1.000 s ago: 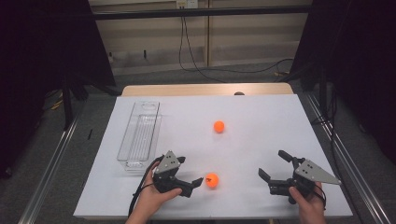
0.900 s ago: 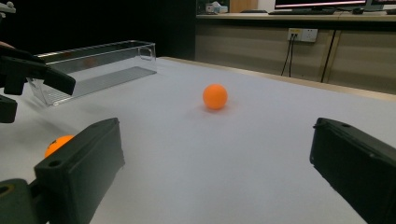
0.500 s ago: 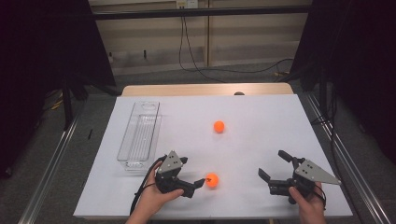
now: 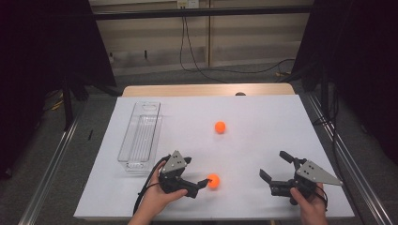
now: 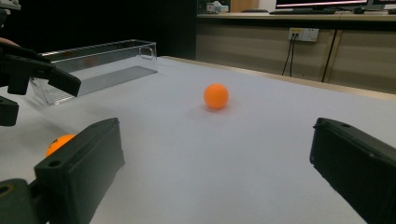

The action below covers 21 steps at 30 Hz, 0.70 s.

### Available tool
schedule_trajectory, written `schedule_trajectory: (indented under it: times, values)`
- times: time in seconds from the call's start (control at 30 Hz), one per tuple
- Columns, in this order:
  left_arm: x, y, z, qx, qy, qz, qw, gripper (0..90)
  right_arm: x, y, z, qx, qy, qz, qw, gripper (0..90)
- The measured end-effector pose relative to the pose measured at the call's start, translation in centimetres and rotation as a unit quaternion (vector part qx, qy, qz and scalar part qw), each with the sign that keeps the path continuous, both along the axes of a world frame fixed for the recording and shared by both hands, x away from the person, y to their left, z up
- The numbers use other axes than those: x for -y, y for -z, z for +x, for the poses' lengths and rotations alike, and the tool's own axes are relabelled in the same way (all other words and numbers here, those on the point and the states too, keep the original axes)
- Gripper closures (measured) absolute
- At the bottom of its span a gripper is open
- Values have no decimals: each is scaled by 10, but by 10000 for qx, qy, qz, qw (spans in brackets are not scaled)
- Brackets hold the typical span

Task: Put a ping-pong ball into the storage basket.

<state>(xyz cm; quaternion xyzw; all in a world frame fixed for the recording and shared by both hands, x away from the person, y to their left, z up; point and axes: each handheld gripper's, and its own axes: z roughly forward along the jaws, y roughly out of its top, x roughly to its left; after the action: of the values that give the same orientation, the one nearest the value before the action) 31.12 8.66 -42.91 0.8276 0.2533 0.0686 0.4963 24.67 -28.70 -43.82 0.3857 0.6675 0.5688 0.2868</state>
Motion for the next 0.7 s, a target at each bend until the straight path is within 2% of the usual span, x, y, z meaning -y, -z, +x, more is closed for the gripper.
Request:
schedule_trajectory:
  times: [0.7]
  values:
    - [6, 1, 2, -27, 15, 90, 10000, 36, 0, 0, 0, -6, -4, -14, 10000, 22]
